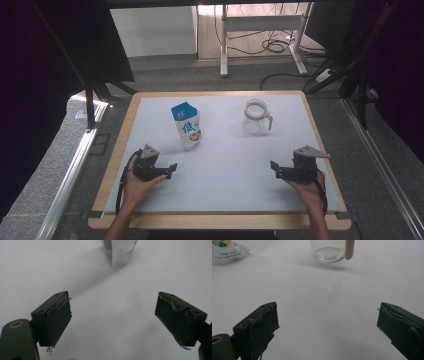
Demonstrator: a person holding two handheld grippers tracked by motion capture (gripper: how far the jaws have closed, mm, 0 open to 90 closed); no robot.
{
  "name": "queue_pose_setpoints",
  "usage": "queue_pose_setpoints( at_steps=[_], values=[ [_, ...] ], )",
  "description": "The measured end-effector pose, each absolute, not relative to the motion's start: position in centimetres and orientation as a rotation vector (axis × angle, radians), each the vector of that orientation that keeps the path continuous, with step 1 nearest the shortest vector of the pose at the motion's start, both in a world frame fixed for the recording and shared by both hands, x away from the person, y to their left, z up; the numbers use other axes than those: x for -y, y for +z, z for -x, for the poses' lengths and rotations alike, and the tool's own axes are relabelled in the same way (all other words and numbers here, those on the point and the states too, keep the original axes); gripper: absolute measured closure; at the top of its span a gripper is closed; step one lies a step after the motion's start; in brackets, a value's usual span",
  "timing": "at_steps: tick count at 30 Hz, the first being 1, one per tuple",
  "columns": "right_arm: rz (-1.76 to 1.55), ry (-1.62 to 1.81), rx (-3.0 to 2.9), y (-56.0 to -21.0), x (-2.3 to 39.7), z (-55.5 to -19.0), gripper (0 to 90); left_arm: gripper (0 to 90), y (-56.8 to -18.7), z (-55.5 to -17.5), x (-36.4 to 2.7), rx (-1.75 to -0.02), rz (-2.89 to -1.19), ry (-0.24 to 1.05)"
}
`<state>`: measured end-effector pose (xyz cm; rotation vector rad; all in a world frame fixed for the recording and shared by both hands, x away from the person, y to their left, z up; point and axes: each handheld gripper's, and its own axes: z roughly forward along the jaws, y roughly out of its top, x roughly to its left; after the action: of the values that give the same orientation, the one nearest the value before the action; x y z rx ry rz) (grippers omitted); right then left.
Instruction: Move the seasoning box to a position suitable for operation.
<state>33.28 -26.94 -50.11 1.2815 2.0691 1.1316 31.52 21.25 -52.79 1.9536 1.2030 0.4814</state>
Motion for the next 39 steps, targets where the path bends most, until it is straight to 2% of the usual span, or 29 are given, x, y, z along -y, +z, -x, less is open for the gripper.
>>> queue_pose_setpoints(
  at_steps=[3, 7, 14, 20, 28, 39],
  values=[
    [-1.252, 1.122, -2.061, -50.0, 27.1, -33.0, 7.5, 16.4, -52.6, -31.5, -21.2, -1.194, -1.952, 0.499],
    [-1.247, 1.145, -2.080, -49.9, 27.4, -32.6, 11.8, 21.7, -52.8, -31.3, -21.1, -1.193, -1.957, 0.420],
    [-1.258, 1.204, -2.098, -49.6, 27.6, -32.1, 14.9, 21.7, -52.7, -30.7, -21.1, -1.178, -1.975, 0.424],
    [-1.206, 1.230, -2.084, -47.7, 27.1, -32.3, 15.5, 21.6, -52.1, -30.4, -21.4, -1.173, -1.970, 0.421],
    [-1.152, 1.231, -2.115, -46.1, 25.8, -34.0, 15.4, 20.6, -52.0, -30.3, -21.6, -1.175, -1.967, 0.413],
    [-1.140, 1.173, -2.150, -43.9, 24.8, -38.5, 12.5, 20.1, -52.5, -30.4, -20.9, -1.170, -1.997, 0.385]
  ],
)
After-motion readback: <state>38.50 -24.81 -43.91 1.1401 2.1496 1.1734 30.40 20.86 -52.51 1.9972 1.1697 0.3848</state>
